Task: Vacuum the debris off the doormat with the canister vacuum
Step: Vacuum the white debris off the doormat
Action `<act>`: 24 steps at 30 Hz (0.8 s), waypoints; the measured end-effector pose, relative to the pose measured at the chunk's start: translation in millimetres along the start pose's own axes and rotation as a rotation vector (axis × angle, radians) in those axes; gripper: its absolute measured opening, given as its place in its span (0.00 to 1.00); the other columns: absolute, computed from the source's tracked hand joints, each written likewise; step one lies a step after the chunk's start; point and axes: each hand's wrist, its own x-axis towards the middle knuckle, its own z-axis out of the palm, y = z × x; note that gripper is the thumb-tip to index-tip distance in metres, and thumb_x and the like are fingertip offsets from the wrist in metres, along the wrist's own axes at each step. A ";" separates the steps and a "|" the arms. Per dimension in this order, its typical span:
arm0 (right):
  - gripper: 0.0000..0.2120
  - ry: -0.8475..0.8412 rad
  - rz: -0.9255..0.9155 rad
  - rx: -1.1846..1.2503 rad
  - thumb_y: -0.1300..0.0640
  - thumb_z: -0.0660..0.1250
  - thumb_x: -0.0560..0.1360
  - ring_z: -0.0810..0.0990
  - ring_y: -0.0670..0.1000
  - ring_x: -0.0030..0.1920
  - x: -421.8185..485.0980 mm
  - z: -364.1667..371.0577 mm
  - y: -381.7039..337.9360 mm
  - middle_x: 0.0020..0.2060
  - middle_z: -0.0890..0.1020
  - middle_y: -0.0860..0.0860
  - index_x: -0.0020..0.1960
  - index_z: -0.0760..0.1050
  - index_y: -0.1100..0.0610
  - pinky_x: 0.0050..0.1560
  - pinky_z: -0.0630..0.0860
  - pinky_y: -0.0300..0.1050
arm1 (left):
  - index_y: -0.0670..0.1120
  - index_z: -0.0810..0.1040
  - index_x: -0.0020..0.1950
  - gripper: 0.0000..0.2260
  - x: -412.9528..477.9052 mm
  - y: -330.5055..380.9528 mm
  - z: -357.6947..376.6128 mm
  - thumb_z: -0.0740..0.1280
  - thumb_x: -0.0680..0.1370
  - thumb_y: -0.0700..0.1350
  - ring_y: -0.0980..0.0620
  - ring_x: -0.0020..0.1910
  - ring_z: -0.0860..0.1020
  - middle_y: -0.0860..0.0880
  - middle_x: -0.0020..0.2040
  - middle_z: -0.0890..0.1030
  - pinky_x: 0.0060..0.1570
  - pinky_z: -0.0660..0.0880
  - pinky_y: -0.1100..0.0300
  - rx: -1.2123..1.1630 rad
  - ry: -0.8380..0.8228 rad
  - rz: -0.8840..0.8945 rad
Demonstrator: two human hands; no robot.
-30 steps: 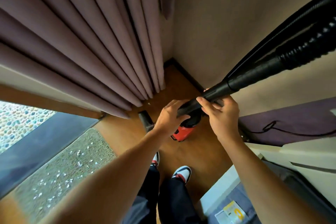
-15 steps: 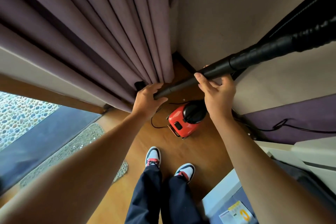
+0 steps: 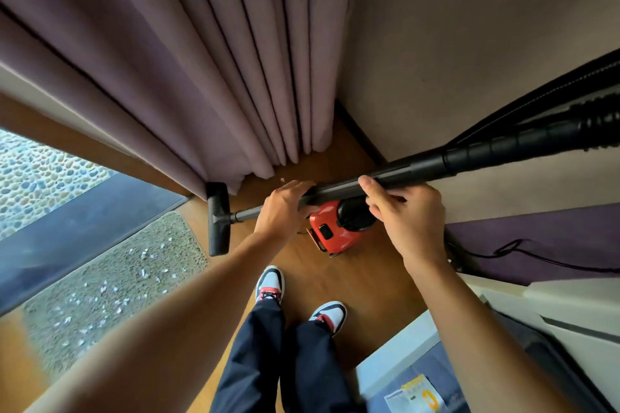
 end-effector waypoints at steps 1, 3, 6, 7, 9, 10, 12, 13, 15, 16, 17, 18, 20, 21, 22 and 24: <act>0.19 -0.114 0.004 -0.112 0.34 0.71 0.68 0.87 0.44 0.41 -5.1 -1.7 -3.5 0.37 0.87 0.41 0.45 0.85 0.48 0.48 0.85 0.54 | 0.44 0.79 0.68 0.22 -6.0 -3.9 -1.7 0.76 0.75 0.44 0.45 0.57 0.80 0.46 0.58 0.83 0.54 0.72 0.57 -0.005 0.001 -0.021; 0.20 -0.325 0.019 -0.320 0.31 0.72 0.67 0.85 0.43 0.38 -18.2 -2.4 -12.4 0.34 0.86 0.41 0.41 0.84 0.48 0.45 0.83 0.47 | 0.43 0.80 0.67 0.22 -20.9 -13.6 -5.0 0.77 0.74 0.44 0.44 0.56 0.80 0.45 0.57 0.83 0.53 0.73 0.56 -0.032 -0.004 -0.060; 0.23 -0.552 -0.024 -0.400 0.41 0.79 0.68 0.85 0.41 0.48 -42.7 9.9 -44.7 0.50 0.87 0.45 0.57 0.84 0.53 0.51 0.82 0.37 | 0.43 0.81 0.66 0.20 -46.6 -28.7 -10.5 0.76 0.75 0.43 0.44 0.54 0.81 0.45 0.56 0.83 0.52 0.74 0.56 -0.045 -0.006 -0.094; 0.24 -0.620 -0.095 -0.392 0.45 0.80 0.68 0.84 0.41 0.51 -49.1 18.1 -60.6 0.53 0.87 0.46 0.60 0.83 0.54 0.53 0.82 0.37 | 0.43 0.82 0.64 0.18 -54.9 -33.6 -12.3 0.76 0.75 0.43 0.43 0.52 0.81 0.44 0.54 0.84 0.51 0.76 0.54 -0.061 -0.011 -0.096; 0.22 -0.754 -0.353 -0.503 0.48 0.79 0.71 0.83 0.44 0.56 -54.8 40.4 -90.6 0.57 0.85 0.47 0.63 0.81 0.52 0.60 0.82 0.45 | 0.42 0.83 0.61 0.14 -71.0 -44.6 -15.6 0.74 0.76 0.41 0.42 0.49 0.81 0.44 0.51 0.83 0.49 0.78 0.48 -0.089 -0.024 -0.112; 0.22 -0.808 -0.516 -0.657 0.48 0.78 0.73 0.81 0.48 0.60 -52.8 54.1 -100.1 0.59 0.84 0.48 0.65 0.80 0.51 0.64 0.79 0.50 | 0.41 0.83 0.60 0.13 -79.3 -50.6 -17.4 0.74 0.76 0.40 0.42 0.48 0.81 0.43 0.51 0.83 0.48 0.78 0.48 -0.082 -0.034 -0.119; 0.24 -0.876 -0.772 -1.085 0.45 0.75 0.74 0.73 0.54 0.70 -44.4 84.2 -113.4 0.64 0.79 0.51 0.68 0.76 0.50 0.76 0.66 0.56 | 0.42 0.82 0.61 0.14 -94.3 -66.9 -21.4 0.74 0.75 0.40 0.42 0.49 0.81 0.44 0.51 0.82 0.48 0.75 0.52 -0.051 -0.049 -0.128; 0.25 -0.895 -0.808 -1.291 0.45 0.74 0.75 0.71 0.56 0.72 -40.5 98.2 -116.2 0.66 0.77 0.52 0.69 0.74 0.50 0.77 0.62 0.58 | 0.42 0.82 0.62 0.17 -102.3 -75.8 -24.4 0.75 0.74 0.40 0.43 0.50 0.80 0.45 0.52 0.82 0.48 0.73 0.55 -0.041 -0.050 -0.138; 0.24 -0.944 -0.726 -1.566 0.44 0.72 0.76 0.75 0.59 0.67 -38.2 122.3 -121.4 0.65 0.77 0.54 0.68 0.73 0.51 0.68 0.69 0.58 | 0.43 0.81 0.65 0.20 -118.2 -93.9 -31.0 0.77 0.73 0.41 0.45 0.50 0.80 0.46 0.52 0.82 0.47 0.71 0.60 -0.039 -0.043 -0.152; 0.22 -0.980 -0.669 -1.633 0.44 0.70 0.77 0.78 0.60 0.64 -39.6 133.2 -120.9 0.63 0.79 0.54 0.68 0.74 0.51 0.60 0.73 0.56 | 0.43 0.81 0.65 0.20 -126.5 -102.9 -34.8 0.77 0.73 0.42 0.45 0.49 0.80 0.46 0.51 0.82 0.46 0.70 0.60 -0.043 -0.036 -0.156; 0.21 -1.023 -0.612 -1.658 0.43 0.69 0.78 0.80 0.59 0.61 -42.8 142.2 -118.8 0.62 0.79 0.54 0.67 0.74 0.51 0.54 0.73 0.54 | 0.43 0.81 0.65 0.21 -134.8 -111.5 -38.6 0.77 0.73 0.42 0.45 0.49 0.79 0.46 0.50 0.81 0.47 0.71 0.59 -0.043 -0.032 -0.163; 0.20 -1.061 -0.563 -1.658 0.43 0.68 0.78 0.80 0.59 0.61 -46.2 150.7 -114.2 0.61 0.80 0.54 0.67 0.74 0.50 0.53 0.74 0.53 | 0.43 0.81 0.64 0.20 -143.3 -120.7 -42.0 0.77 0.72 0.42 0.44 0.48 0.80 0.45 0.50 0.81 0.47 0.72 0.57 -0.042 -0.031 -0.166; 0.21 -1.102 -0.447 -1.589 0.42 0.68 0.78 0.80 0.59 0.61 -55.4 165.1 -101.9 0.63 0.80 0.53 0.69 0.74 0.47 0.57 0.75 0.54 | 0.42 0.82 0.63 0.20 -160.2 -139.1 -48.6 0.77 0.72 0.42 0.42 0.49 0.80 0.44 0.49 0.81 0.49 0.75 0.54 -0.044 -0.024 -0.178; 0.22 -1.105 -0.387 -1.535 0.41 0.68 0.77 0.80 0.59 0.61 -61.7 171.9 -94.2 0.63 0.80 0.52 0.69 0.74 0.45 0.58 0.75 0.54 | 0.42 0.82 0.62 0.20 -168.9 -149.0 -51.7 0.78 0.72 0.42 0.41 0.50 0.80 0.43 0.49 0.82 0.51 0.76 0.52 -0.051 -0.018 -0.203; 0.22 -1.103 -0.329 -1.475 0.40 0.69 0.76 0.80 0.58 0.61 -69.4 178.0 -86.1 0.62 0.81 0.51 0.69 0.75 0.43 0.58 0.76 0.53 | 0.42 0.83 0.62 0.20 -178.4 -160.0 -54.2 0.78 0.71 0.42 0.41 0.51 0.80 0.43 0.50 0.82 0.53 0.77 0.51 -0.059 -0.003 -0.240; 0.22 -1.103 -0.219 -1.362 0.38 0.71 0.75 0.81 0.56 0.59 -88.8 190.5 -69.0 0.60 0.82 0.50 0.67 0.76 0.40 0.57 0.78 0.52 | 0.45 0.83 0.63 0.21 -198.2 -181.4 -56.7 0.79 0.70 0.43 0.42 0.56 0.79 0.45 0.55 0.82 0.59 0.76 0.50 -0.065 0.061 -0.332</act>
